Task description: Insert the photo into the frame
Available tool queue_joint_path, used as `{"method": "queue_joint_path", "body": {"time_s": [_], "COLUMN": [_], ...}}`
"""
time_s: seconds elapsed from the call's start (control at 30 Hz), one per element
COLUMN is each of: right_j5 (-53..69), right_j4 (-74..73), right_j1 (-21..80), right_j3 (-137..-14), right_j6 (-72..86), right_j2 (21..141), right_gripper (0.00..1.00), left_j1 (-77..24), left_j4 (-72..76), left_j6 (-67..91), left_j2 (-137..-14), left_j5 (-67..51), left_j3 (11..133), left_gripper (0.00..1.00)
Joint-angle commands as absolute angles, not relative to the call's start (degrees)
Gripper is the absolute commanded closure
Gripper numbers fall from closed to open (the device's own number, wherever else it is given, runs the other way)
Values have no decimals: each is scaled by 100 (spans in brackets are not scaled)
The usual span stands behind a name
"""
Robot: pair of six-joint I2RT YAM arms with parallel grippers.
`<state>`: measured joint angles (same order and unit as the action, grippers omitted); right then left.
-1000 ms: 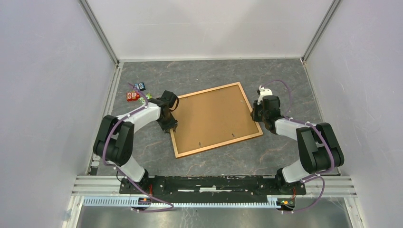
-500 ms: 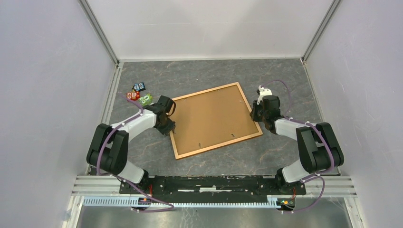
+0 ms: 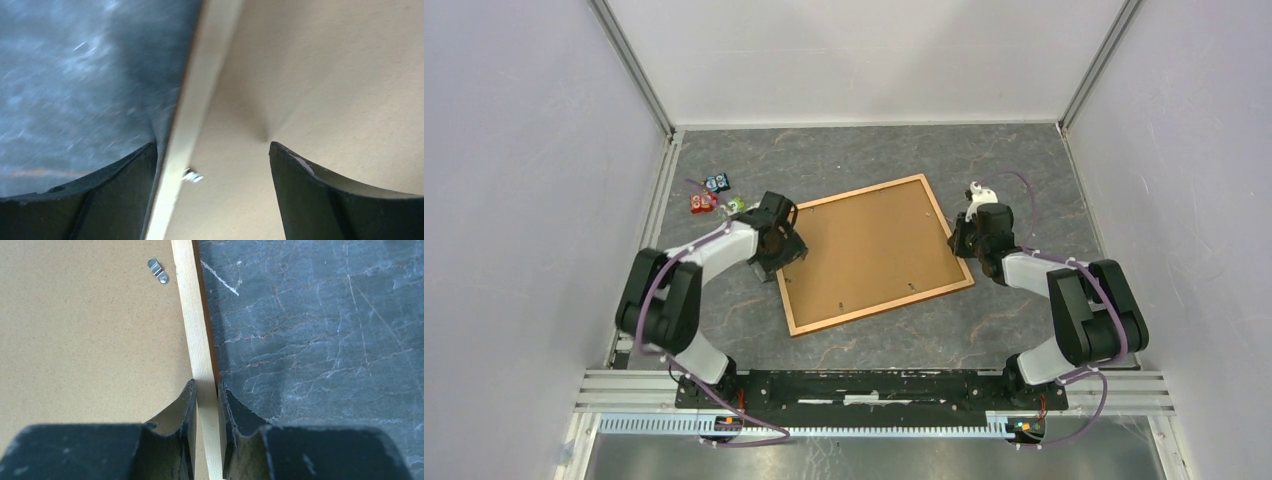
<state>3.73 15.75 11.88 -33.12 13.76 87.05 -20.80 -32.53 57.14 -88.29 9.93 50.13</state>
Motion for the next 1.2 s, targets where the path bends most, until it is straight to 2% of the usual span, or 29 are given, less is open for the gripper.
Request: {"method": "queue_joint_path", "body": {"time_s": [0.0,0.07,0.2,0.27,0.33,0.43,0.53,0.6,0.7,0.8,0.97,1.17], "right_j5": [410,640,1368,1405,1270,376,-542,-612,-27,567,849,1056], "right_j4": [1515,1742,2595,2449,1989,835,468,383,399,608,492,-350], "right_j1": [1217,1225,1449,1744,1919,1924,1924,1920,1916,1914,1916,1915], "right_j3": [-3056,-2742,-1724,-1549,-1556,-2054,-2726,-3368,-4546,-5587,-7338,-9345], "right_j6": [1974,2270,2909,2881,2710,2068,1330,879,322,54,-307,-393], "right_j2": [8427,8162,7386,7034,6671,6146,6075,6530,7613,8651,10302,12016], "right_gripper": [100,97,71,60,47,26,3,2,2,2,2,2], "left_j1": [-2054,-2055,-2048,-2035,-2054,-2072,-2071,-2072,-2070,-2127,-2163,-2216], "left_j4": [-2653,-2995,-3218,-3512,-3949,-4065,-3534,-3042,-2419,-2119,-2335,-1553], "left_j6": [4119,3572,2633,2349,2306,2497,2894,3239,3818,4262,4189,4741], "left_j2": [-9868,-10508,-11604,-12047,-12134,-11309,-9805,-8830,-7644,-6938,-6609,-6664], "left_j5": [685,939,1381,1218,1651,2514,2254,1635,594,-189,-742,-1095], "left_j3": [6287,7298,8858,9775,10271,9730,8400,7302,6081,5111,4495,3567], "left_gripper": [10,9,6,2,0,0,0,2,1,0,0,0]}}
